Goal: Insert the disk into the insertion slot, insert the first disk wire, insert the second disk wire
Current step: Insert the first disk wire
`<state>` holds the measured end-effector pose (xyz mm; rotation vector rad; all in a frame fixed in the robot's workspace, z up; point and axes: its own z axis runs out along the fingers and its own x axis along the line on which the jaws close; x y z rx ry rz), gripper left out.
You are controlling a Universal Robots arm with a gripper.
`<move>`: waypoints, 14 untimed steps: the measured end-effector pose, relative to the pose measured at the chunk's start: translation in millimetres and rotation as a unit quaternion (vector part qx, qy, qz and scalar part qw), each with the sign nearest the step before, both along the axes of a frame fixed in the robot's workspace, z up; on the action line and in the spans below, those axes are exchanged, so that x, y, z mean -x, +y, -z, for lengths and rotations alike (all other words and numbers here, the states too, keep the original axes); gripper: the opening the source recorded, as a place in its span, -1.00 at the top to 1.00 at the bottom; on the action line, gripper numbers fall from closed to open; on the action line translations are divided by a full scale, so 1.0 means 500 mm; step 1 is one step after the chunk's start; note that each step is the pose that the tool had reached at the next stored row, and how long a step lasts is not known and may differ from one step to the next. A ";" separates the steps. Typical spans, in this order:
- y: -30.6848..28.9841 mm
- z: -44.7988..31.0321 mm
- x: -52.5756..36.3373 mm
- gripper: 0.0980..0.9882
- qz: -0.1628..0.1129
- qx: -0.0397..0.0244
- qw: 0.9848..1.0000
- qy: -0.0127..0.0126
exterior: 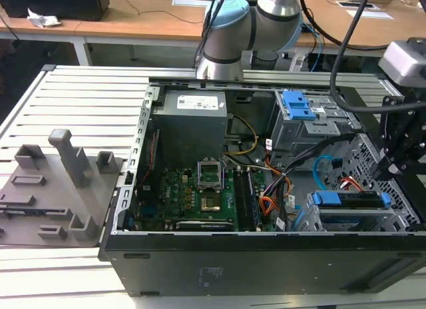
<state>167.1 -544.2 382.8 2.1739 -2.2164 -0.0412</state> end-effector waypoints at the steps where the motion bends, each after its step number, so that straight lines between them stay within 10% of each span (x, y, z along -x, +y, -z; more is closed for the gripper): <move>1: 0.000 0.000 0.000 0.98 0.000 0.000 1.000 0.000; 14: 0.000 0.000 0.058 0.98 0.000 0.000 1.000 0.000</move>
